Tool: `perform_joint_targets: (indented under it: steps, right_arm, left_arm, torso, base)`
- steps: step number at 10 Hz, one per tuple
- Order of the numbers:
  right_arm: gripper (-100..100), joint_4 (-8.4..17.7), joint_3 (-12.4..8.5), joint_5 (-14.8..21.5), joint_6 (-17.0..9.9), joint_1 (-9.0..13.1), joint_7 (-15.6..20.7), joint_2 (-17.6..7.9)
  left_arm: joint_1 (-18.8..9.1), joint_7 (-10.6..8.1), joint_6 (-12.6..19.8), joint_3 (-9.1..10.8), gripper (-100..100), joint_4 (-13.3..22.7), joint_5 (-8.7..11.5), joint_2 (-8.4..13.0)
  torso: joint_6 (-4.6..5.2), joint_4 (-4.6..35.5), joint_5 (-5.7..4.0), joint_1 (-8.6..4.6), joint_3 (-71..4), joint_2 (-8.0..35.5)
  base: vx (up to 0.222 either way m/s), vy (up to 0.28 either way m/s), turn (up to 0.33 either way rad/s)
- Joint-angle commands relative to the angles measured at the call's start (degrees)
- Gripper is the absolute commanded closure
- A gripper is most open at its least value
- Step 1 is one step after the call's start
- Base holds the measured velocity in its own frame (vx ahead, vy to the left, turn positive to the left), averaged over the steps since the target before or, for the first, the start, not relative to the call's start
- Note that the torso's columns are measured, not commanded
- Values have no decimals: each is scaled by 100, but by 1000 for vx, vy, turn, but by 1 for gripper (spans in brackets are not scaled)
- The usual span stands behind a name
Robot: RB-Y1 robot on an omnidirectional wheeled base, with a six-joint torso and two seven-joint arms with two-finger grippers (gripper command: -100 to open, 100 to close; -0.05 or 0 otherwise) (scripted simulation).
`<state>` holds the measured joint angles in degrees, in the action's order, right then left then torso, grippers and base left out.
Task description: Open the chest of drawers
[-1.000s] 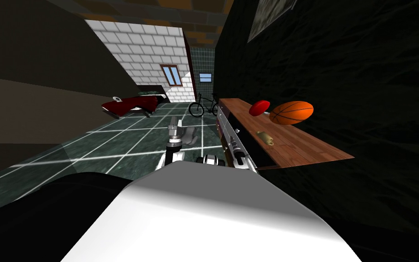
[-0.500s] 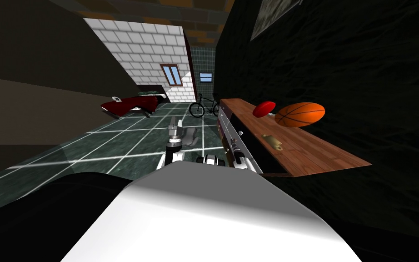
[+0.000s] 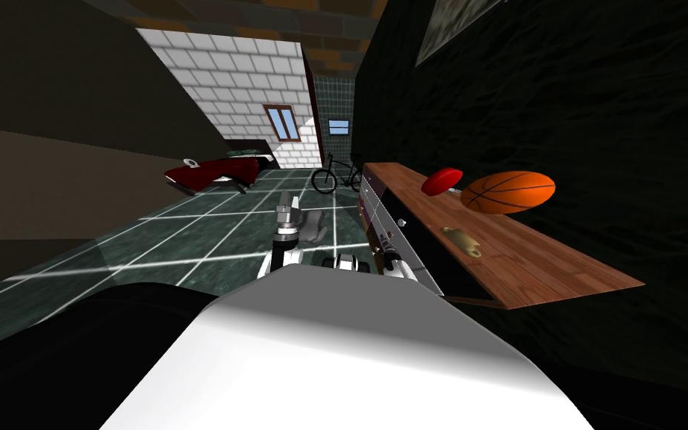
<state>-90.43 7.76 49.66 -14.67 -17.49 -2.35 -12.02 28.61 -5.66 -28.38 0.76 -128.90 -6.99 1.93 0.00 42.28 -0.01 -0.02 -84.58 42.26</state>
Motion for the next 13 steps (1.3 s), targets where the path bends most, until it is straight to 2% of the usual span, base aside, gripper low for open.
perform_joint_targets:
  steps: [1,2,3,4,5,6,7,8,9,10,11,12,13]
  right_arm:
    - [-100,331,95,314,-432,100,84,-108]
    - [-100,331,95,314,-515,100,84,-108]
    - [-100,519,119,525,-769,158,126,-149]
    - [-100,584,119,550,-779,158,126,-149]
    - [-100,743,143,737,-1039,215,168,-188]
    - [-100,838,143,783,-1039,215,168,-188]
    - [-100,1050,165,1010,-1268,273,209,-226]
    - [-100,1090,165,1010,-1294,273,209,-226]
    - [-100,1337,188,1231,-1492,329,249,-264]
    - [-100,1337,188,1231,-1543,329,249,-264]
    - [-100,1577,209,1445,-1768,383,288,-301]
    - [-100,1577,209,1445,-1785,383,288,-301]
    - [-100,1807,230,1650,-2015,435,326,-338]
  left_arm:
    - [0,0,0,0,0,0,0,0]
    - [0,0,0,0,0,0,0,0]
    - [0,0,0,0,0,0,0,0]
    - [0,0,0,0,0,0,0,0]
    - [0,0,0,0,0,0,0,0]
    - [0,0,0,0,0,0,0,0]
    - [0,0,0,0,0,0,0,0]
    - [0,0,0,0,0,0,0,0]
    - [0,0,0,0,0,0,0,0]
    - [0,0,0,0,0,0,0,0]
    - [0,0,0,0,0,0,0,0]
    - [0,0,0,0,0,0,0,0]
    - [0,0,0,0,0,0,0,0]
  torso:
    - [0,2,1,-1,3,7]
    - [0,2,2,5,3,5]
    - [1,2,2,1,5,9]
    - [-1,0,2,8,-1,-2]
    - [0,0,2,3,-1,1]
    - [0,1,1,3,1,2]
    - [0,1,0,-4,1,2]
    - [-1,0,1,4,0,0]
    - [0,1,2,1,2,4]
    - [0,1,2,5,2,4]
    - [0,1,1,-2,2,4]
    - [0,0,0,-1,0,1]
    - [0,2,1,0,2,5]
  base:
    - [63,64,6]
    - [49,53,2]
    - [74,73,4]
    - [66,65,2]
    - [63,67,6]
    - [66,52,1]
    - [73,69,6]
    - [62,58,0]
    - [65,68,7]
    - [65,51,-1]
    - [71,50,6]
    - [54,48,1]
    - [63,62,5]
